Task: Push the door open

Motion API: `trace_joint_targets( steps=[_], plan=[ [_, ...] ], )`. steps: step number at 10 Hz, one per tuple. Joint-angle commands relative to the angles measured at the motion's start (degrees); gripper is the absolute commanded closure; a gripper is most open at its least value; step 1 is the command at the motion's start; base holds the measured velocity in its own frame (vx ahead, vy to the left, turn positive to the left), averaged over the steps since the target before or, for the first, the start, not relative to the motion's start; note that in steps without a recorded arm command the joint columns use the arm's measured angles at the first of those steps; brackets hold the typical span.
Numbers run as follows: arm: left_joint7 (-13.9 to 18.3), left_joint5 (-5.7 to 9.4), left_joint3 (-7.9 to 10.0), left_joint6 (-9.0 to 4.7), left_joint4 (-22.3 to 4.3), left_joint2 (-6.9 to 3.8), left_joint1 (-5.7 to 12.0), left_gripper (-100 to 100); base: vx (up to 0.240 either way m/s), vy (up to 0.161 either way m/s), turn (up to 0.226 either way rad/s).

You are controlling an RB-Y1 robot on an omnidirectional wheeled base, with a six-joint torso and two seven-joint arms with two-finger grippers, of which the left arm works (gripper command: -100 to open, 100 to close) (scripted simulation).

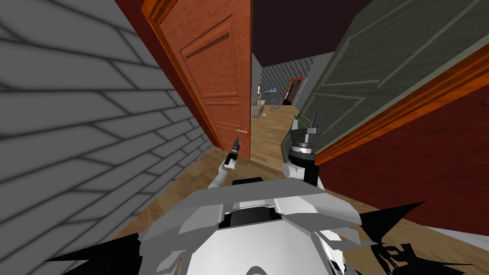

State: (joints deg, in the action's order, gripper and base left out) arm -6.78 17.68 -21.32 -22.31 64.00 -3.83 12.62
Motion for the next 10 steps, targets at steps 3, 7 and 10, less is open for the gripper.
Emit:
trace_joint_targets(
  steps=[3,7,10],
  plan=[
    [-0.69,0.88,-1.29,0.16,-4.58,0.8,2.97,-100,0.098,0.128,-0.094],
    [-1.3,1.63,-2.41,0.24,-8.69,1.77,5.63,-100,0.087,0.108,-0.085],
    [-1.68,2.09,-3.1,0.3,-11.21,2.5,7.25,-100,0.073,0.073,-0.054]
  ],
)
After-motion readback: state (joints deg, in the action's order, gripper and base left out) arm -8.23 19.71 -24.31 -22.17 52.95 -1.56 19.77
